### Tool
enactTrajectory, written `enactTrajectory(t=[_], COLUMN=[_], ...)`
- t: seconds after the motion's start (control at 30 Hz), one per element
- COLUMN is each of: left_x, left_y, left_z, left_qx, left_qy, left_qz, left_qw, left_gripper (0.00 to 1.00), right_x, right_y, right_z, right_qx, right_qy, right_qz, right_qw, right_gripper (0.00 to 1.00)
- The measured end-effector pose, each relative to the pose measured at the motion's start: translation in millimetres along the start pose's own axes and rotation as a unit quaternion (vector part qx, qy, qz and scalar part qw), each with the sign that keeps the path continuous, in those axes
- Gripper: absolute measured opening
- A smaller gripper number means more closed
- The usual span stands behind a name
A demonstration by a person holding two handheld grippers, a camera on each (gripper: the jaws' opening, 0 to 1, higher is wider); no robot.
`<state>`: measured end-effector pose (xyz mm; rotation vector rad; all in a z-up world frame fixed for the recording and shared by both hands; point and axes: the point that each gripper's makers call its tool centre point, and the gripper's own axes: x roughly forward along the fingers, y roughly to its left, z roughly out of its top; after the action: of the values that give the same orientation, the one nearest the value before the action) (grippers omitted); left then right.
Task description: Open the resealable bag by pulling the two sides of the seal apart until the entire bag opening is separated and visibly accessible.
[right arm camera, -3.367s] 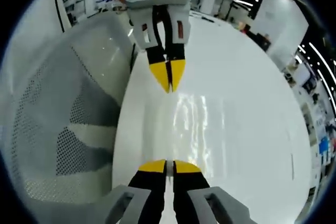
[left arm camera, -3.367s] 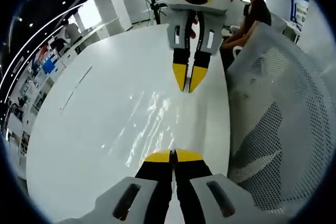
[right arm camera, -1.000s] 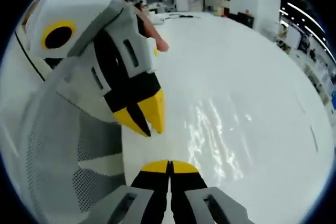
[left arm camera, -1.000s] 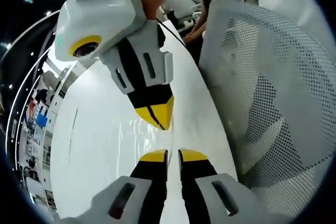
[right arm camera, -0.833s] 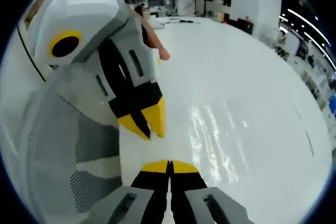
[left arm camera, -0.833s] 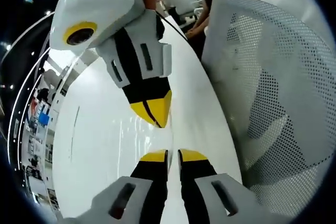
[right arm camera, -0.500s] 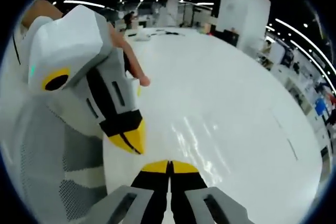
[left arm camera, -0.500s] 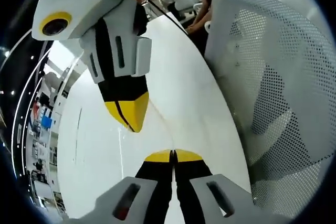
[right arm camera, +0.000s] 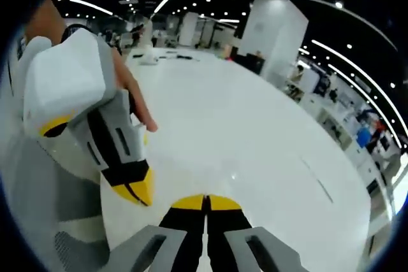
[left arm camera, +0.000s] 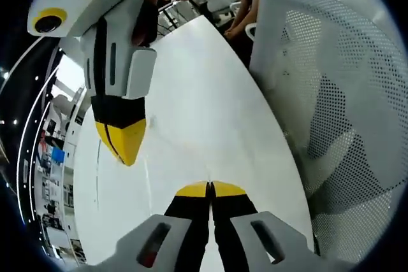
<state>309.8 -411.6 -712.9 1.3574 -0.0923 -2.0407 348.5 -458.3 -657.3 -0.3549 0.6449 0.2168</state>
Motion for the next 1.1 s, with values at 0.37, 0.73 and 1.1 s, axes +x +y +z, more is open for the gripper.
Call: enactTrajectory(t=[0.37, 0.73, 1.1], left_x=[3, 3, 6], left_y=[5.5, 11.3, 6.7], left_z=[-1.5, -5.4, -4.5], left_qx=[-0.009, -0.078, -0.148], left_qy=[0.014, 0.015, 0.011], left_qz=[-0.001, 0.022, 0.019], left_qw=[0.9999, 0.9966, 0.9888], left_gripper=[0.0, 0.0, 0.06], right_x=[-11, -5, 12], right_y=[-12, -11, -6], right_z=[12.6, 2.1, -19.7], right_qx=[-0.003, -0.021, -0.083], right_qy=[-0.035, -0.026, 0.009], right_qz=[-0.04, -0.042, -0.031], right_qw=[0.9986, 0.9986, 0.996], right_gripper=[0.0, 0.0, 0.0])
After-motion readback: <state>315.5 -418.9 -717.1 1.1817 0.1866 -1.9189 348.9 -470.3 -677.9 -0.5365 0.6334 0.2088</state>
